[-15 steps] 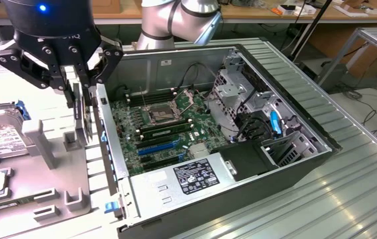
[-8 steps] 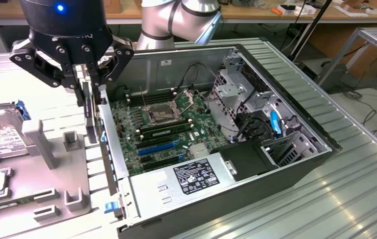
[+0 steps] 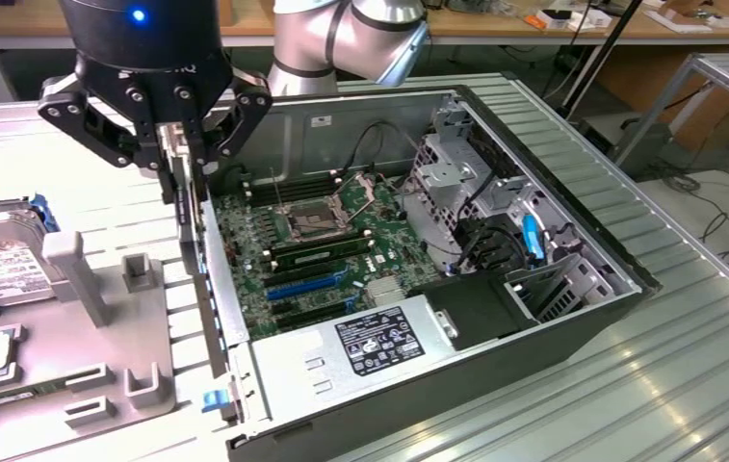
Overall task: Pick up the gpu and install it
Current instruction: 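Pick up the gpu and move the gpu toward the slot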
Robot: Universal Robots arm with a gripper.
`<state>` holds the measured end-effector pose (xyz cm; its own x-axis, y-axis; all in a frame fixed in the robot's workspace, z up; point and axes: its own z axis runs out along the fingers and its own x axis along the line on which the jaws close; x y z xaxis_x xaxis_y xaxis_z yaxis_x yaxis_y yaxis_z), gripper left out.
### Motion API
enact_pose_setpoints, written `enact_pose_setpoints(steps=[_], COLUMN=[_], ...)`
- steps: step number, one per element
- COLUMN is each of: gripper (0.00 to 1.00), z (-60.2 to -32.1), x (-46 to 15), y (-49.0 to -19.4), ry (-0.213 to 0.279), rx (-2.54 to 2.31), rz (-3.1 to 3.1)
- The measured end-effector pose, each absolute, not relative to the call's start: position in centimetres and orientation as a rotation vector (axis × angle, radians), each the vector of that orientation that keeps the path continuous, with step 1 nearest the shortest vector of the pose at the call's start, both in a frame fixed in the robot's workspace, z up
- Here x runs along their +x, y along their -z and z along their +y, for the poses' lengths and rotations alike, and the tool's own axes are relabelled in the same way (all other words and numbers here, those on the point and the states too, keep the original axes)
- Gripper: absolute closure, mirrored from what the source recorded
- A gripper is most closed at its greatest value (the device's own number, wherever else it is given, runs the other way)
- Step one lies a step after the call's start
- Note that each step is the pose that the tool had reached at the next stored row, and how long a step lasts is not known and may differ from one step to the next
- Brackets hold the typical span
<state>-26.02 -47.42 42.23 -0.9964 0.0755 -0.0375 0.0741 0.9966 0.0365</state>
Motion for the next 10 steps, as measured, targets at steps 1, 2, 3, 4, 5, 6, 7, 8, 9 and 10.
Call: enact_pose_setpoints(steps=[1,2,3,4,5,6,7,8,9,10], gripper=[0.73,0.73,0.73,0.73,0.73,0.73,0.73,0.73,0.73,0.73], z=[-47.4,-47.4,-47.4,-47.4,-47.4,-47.4,-47.4,-47.4,-47.4,-47.4], x=[-25.9,-25.6,-25.3,-25.1,-24.8,-24.6,-24.4,-24.3,-24.2,-24.0], y=[-42.2,-42.2,-42.2,-42.2,-42.2,-42.2,-42.2,-42.2,-42.2,-42.2], ry=[-0.054,-0.055,-0.055,-0.055,-0.055,-0.055,-0.054,-0.055,-0.054,-0.054], rx=[0.116,0.116,0.116,0.116,0.116,0.116,0.116,0.116,0.116,0.116], rz=[3.1,3.1,3.1,3.1,3.1,3.1,3.1,3.1,3.1,3.1])
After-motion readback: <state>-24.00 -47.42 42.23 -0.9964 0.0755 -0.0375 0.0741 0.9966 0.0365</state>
